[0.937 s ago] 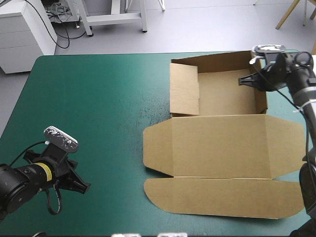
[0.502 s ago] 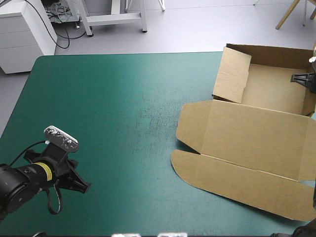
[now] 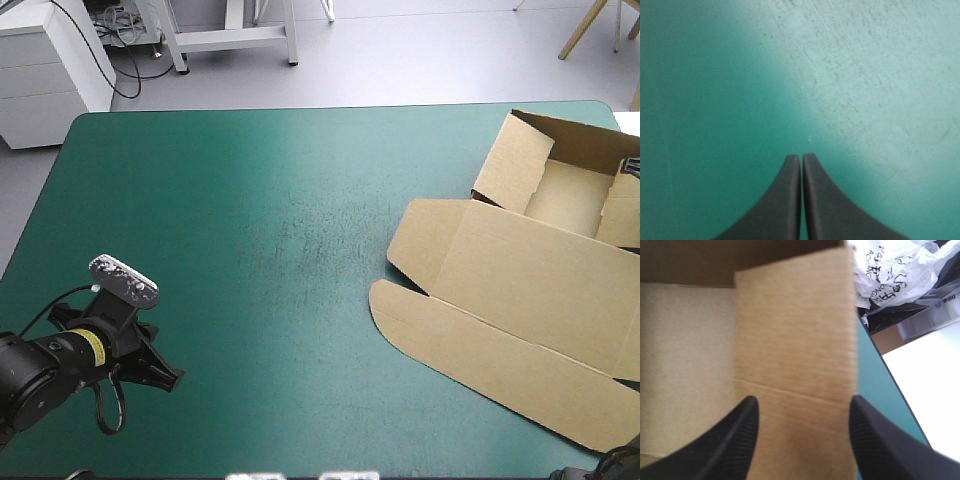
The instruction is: Fold the box
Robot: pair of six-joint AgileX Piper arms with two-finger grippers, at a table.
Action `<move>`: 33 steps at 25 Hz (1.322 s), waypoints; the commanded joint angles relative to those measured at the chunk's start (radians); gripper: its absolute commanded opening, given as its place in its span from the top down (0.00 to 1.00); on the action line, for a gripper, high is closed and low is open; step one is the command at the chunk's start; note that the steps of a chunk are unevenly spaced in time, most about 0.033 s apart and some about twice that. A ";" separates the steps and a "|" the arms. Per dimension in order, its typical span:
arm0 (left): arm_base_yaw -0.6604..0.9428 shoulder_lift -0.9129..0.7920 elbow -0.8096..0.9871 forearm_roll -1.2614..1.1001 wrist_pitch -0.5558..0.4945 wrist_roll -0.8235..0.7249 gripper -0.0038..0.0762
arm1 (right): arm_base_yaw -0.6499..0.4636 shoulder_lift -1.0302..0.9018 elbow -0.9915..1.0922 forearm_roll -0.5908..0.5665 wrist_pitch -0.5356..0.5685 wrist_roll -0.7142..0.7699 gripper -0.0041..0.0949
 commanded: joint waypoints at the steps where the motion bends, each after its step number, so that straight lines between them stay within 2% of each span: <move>1: -0.006 -0.004 -0.022 0.018 -0.048 -0.008 0.96 | -0.009 -0.051 -0.030 0.014 -0.046 -0.001 0.25; 6: -0.006 -0.004 -0.022 0.021 -0.048 -0.008 0.96 | -0.009 -0.071 -0.031 0.011 -0.027 -0.017 0.23; 9: -0.006 -0.004 -0.022 0.029 -0.048 -0.008 0.96 | -0.009 -0.102 -0.033 0.025 -0.016 -0.024 0.28; 12: -0.006 -0.004 -0.022 0.057 -0.048 -0.008 0.96 | -0.009 -0.159 -0.033 0.090 -0.005 -0.077 0.49; 14: -0.006 -0.004 -0.022 0.084 -0.050 -0.008 0.96 | -0.007 -0.195 -0.033 0.122 0.009 -0.098 0.74; 16: -0.006 -0.011 -0.022 0.091 -0.071 -0.008 0.96 | -0.006 -0.234 -0.033 0.210 0.024 -0.152 0.98; 20: -0.006 -0.045 -0.019 0.096 -0.131 -0.012 0.96 | 0.013 -0.287 -0.033 0.373 0.080 -0.251 0.96; 22: -0.006 -0.058 -0.019 0.096 -0.141 -0.020 0.96 | 0.051 -0.306 -0.033 0.363 0.104 -0.254 0.96; 27: -0.006 -0.076 -0.014 0.096 -0.143 -0.020 0.96 | 0.278 -0.391 0.031 0.245 0.134 -0.250 0.96; 30: -0.006 -0.085 0.010 0.095 -0.174 -0.020 0.96 | 0.426 -0.443 0.105 0.137 0.159 -0.200 0.96; 33: -0.006 -0.108 0.052 0.067 -0.212 -0.022 0.96 | 0.556 -0.508 0.210 0.030 0.132 -0.136 0.96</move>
